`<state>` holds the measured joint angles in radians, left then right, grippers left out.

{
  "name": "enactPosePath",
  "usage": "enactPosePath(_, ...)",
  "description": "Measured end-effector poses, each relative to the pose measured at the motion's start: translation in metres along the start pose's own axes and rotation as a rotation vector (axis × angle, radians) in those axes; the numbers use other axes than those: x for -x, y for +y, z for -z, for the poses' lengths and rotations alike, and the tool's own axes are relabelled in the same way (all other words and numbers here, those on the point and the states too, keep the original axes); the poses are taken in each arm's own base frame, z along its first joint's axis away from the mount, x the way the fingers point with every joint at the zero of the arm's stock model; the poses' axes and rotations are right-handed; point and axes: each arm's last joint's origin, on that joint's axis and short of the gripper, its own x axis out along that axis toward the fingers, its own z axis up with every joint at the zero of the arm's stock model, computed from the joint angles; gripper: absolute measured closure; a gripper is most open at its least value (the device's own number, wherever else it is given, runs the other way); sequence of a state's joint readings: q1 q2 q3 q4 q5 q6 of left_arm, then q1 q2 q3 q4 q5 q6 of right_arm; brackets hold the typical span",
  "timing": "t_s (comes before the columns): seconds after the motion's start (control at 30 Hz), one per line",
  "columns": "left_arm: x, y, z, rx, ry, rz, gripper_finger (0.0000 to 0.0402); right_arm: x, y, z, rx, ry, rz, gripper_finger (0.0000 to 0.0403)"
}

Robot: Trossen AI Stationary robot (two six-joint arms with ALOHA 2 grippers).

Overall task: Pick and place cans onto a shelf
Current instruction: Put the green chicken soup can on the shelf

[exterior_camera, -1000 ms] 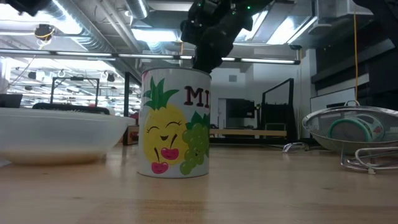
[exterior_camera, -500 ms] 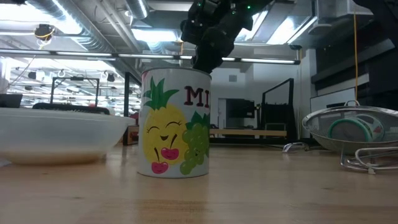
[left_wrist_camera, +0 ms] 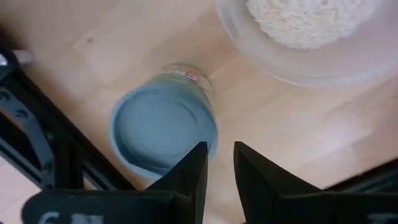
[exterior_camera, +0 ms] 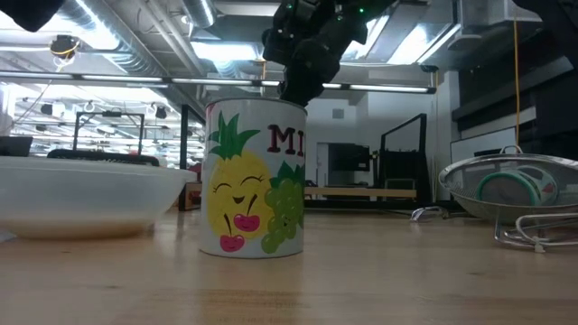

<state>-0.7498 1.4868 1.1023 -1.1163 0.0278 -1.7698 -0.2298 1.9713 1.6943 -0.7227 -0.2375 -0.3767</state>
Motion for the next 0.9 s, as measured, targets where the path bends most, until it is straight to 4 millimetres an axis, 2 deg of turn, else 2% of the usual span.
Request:
enactPosePath(0.43, 0.0001, -0.0004, -0.0029, 0.008, -0.096, 0.018, 0.0331, 0.0, 0.0, 0.0, -0.001, 0.0, 0.0, 0.0277)
enactPosePath(0.9, 0.0001, 0.0021, -0.0034, 0.008, -0.101, -0.008, 0.0331, 0.0, 0.0, 0.0, -0.001, 0.0, 0.0, 0.0277)
